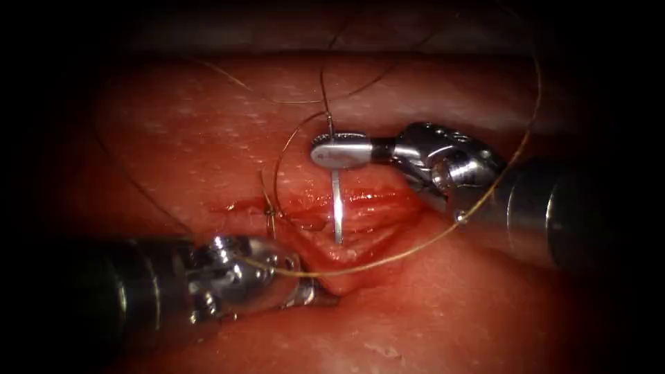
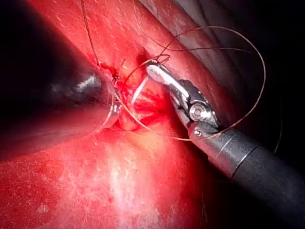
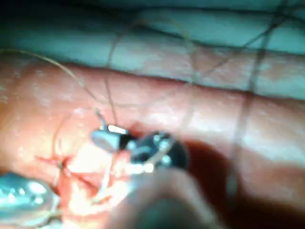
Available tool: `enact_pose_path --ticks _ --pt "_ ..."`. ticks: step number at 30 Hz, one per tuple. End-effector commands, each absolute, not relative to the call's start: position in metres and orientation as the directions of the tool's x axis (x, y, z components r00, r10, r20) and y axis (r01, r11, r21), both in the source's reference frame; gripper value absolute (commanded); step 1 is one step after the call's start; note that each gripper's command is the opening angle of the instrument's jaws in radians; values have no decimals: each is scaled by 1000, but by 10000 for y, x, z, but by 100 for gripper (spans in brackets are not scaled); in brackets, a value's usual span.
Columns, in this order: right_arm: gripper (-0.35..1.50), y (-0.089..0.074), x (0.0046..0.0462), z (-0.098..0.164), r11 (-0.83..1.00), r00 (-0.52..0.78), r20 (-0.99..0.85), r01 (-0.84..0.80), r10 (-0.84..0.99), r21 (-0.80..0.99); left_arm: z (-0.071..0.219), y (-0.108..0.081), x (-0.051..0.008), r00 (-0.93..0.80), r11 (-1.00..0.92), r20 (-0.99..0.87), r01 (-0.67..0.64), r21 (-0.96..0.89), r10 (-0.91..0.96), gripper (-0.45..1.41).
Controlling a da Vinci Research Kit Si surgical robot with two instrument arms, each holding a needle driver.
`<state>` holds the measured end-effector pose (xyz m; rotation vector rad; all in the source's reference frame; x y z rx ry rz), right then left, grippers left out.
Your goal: Wound Closure
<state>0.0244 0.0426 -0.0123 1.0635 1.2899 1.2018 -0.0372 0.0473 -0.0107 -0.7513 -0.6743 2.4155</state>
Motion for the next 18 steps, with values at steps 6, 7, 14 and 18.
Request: enact_pose_path --ticks 6,7,14,18 --pt "-35 417 253 -121 22 -55 -24 -34 998 999 -101 474 -377 -712 -743 -367 -322 -587 598 -26" --pt "-35 416 253 -122 16 -51 -18 -32 999 999 -101 474 -377 -713 -743 -367 -322 -587 598 -26" --pt "-35 408 257 -127 -3 -29 2 -27 1000 1000 -101 475 -377 -713 -743 -367 -321 -588 598 -27" --pt "-35 408 258 -127 -15 -35 14 -30 999 999 -101 475 -377 -713 -743 -367 -321 -588 598 -27"
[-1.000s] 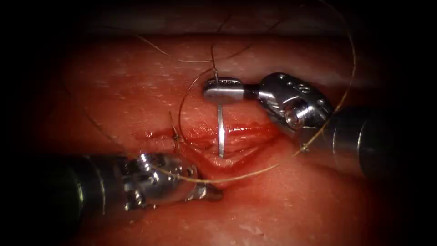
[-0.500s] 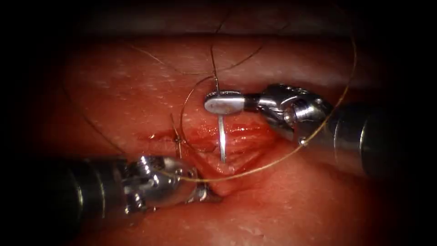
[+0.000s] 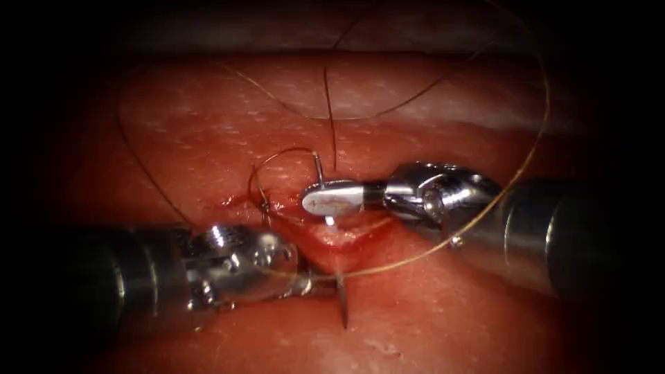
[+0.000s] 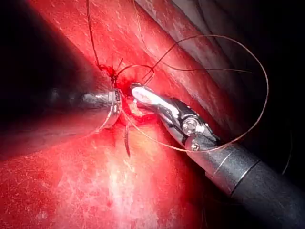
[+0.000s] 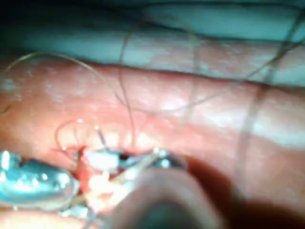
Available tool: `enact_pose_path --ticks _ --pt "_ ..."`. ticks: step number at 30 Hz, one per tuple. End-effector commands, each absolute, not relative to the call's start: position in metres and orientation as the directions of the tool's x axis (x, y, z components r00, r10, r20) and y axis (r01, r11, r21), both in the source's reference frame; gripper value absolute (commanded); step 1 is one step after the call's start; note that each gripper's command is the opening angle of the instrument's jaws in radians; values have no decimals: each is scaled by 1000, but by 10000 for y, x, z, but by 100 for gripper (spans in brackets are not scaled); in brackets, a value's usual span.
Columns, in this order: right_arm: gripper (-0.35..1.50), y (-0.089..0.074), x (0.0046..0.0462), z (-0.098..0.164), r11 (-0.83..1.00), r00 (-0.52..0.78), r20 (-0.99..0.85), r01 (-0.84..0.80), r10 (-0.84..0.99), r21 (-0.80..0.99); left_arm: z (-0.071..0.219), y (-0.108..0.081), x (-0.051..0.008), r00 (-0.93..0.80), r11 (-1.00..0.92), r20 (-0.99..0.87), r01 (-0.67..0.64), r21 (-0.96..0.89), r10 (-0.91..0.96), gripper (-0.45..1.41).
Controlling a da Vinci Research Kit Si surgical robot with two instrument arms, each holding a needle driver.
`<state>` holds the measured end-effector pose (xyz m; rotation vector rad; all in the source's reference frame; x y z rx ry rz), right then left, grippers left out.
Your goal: Wound Closure
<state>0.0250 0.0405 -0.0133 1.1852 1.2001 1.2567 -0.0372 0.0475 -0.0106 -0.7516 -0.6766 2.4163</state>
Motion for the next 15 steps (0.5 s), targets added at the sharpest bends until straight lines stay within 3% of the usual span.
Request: enact_pose_path --ticks 1,4,5,8,11,15 --pt "-35 410 258 -126 -15 -46 14 -31 999 999 -101 475 -377 -713 -743 -367 -321 -588 598 -27" --pt "-35 416 258 -123 -21 -78 17 -51 997 998 -103 476 -377 -712 -742 -367 -320 -589 598 -29" --pt "37 420 256 -120 36 -115 -45 -87 992 996 -108 478 -375 -711 -741 -368 -320 -590 599 -30" --pt "96 427 251 -118 92 -122 -111 -153 986 984 -121 482 -374 -710 -762 -393 -314 -566 585 -24" --pt "109 436 236 -116 171 -96 -198 -229 976 958 -137 483 -372 -715 -836 -491 -244 -492 498 -1" --pt "116 451 210 -121 281 -40 -313 -341 949 897 -147 474 -364 -699 -892 -591 -153 -426 403 9"
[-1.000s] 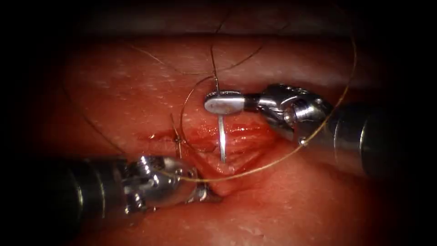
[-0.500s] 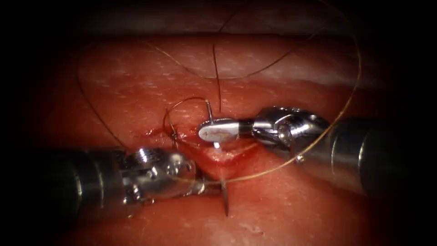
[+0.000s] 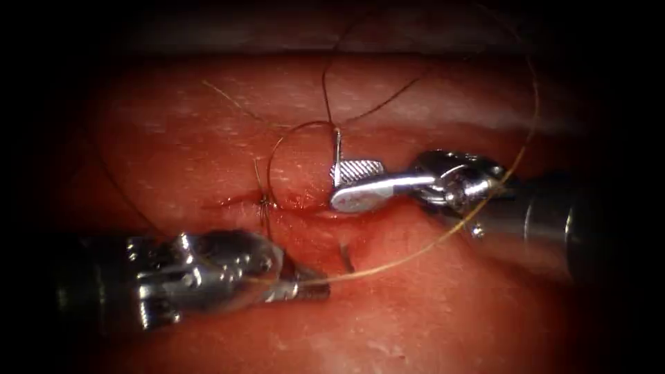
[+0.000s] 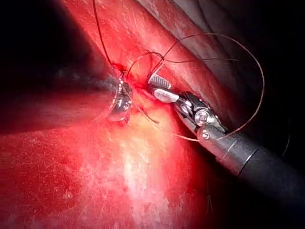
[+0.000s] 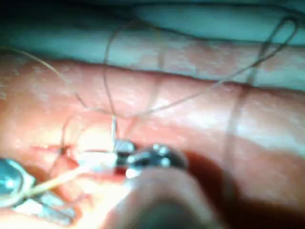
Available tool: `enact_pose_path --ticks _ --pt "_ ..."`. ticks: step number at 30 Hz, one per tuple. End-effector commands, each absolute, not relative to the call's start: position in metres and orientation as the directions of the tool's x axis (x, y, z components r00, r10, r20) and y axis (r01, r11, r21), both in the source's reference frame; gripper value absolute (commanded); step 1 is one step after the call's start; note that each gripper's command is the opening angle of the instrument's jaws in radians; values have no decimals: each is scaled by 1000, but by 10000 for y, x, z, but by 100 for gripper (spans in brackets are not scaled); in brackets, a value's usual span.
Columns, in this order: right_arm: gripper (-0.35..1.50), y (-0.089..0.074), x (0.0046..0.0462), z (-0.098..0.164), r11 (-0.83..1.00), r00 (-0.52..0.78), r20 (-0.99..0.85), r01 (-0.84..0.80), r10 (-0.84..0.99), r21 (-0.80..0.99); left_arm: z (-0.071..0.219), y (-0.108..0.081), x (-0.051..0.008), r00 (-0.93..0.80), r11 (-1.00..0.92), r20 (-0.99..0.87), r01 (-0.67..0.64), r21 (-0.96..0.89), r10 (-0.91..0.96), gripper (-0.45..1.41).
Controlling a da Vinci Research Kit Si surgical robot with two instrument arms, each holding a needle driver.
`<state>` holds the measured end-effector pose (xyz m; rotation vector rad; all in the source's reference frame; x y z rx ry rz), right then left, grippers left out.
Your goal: Wound Closure
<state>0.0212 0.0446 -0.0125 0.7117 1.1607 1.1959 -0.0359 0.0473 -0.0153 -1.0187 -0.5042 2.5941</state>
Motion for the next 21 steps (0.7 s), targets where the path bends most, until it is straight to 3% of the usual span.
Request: enact_pose_path --ticks 1,6,9,21 --pt "118 455 204 -126 298 -24 -329 -366 944 882 -148 473 -363 -693 -894 -600 -148 -424 399 10" --pt "113 466 181 -155 379 7 -408 -384 913 842 -161 488 -360 -643 -922 -675 -140 -361 362 12" --pt "108 460 182 -168 388 12 -414 -375 910 842 -162 502 -364 -589 -933 -727 -163 -321 353 21" --pt "104 450 188 -171 412 29 -431 -361 902 837 -167 512 -375 -538 -941 -772 -187 -283 339 26"
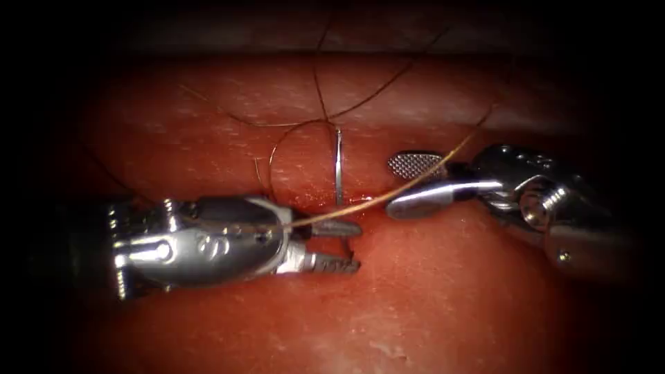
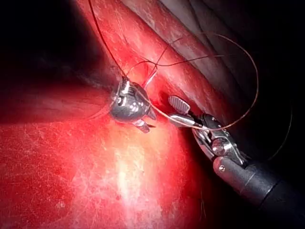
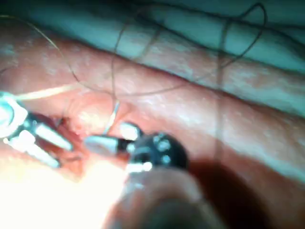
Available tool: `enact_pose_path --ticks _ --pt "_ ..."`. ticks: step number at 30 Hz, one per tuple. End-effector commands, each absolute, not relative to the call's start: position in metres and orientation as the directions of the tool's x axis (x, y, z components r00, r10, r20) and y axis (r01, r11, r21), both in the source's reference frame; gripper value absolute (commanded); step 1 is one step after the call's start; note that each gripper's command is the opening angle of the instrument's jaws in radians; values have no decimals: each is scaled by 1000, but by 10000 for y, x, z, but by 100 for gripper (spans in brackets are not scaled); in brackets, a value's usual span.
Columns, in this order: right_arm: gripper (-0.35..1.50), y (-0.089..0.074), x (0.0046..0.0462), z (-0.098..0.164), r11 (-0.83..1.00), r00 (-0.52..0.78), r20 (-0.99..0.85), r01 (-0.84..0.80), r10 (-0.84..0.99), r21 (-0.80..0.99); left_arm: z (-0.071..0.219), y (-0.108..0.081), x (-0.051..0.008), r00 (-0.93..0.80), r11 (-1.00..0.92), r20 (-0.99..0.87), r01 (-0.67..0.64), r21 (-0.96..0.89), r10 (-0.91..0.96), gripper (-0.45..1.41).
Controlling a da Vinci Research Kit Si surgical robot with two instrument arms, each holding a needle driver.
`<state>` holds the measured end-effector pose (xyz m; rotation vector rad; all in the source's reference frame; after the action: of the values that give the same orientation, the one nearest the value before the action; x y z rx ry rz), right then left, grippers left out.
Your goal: Wound Closure
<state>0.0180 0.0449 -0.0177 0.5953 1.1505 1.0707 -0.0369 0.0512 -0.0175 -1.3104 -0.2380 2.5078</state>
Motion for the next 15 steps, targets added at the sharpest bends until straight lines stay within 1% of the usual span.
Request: enact_pose_path --ticks 1,2,3,4,5,7,10,11,14,15 --pt "104 449 188 -171 412 31 -430 -359 902 838 -165 511 -377 -538 -941 -772 -182 -285 338 22" --pt "103 449 188 -171 412 33 -430 -357 902 839 -164 510 -378 -538 -941 -773 -176 -289 338 12" --pt "103 448 188 -173 412 33 -429 -356 903 839 -162 507 -379 -535 -943 -778 -159 -291 330 -13" --pt "99 446 187 -175 411 35 -428 -353 903 840 -161 501 -379 -532 -949 -789 -111 -297 309 -35" --pt "98 444 186 -177 411 36 -427 -352 904 841 -161 499 -378 -530 -948 -790 -100 -302 307 -35" --pt "93 439 183 -185 430 50 -441 -340 896 836 -161 499 -379 -521 -931 -776 -130 -340 357 -35" --pt "91 431 181 -194 445 68 -449 -320 891 836 -160 502 -376 -511 -902 -746 -183 -391 427 -35" --pt "81 424 180 -199 463 86 -459 -297 884 835 -159 504 -374 -497 -870 -716 -224 -439 490 -35" --pt "63 413 182 -204 502 134 -484 -258 864 825 -162 509 -371 -435 -778 -647 -300 -552 627 -35" --pt "49 407 183 -207 530 161 -504 -244 848 812 -165 515 -369 -396 -744 -631 -315 -589 667 -35"
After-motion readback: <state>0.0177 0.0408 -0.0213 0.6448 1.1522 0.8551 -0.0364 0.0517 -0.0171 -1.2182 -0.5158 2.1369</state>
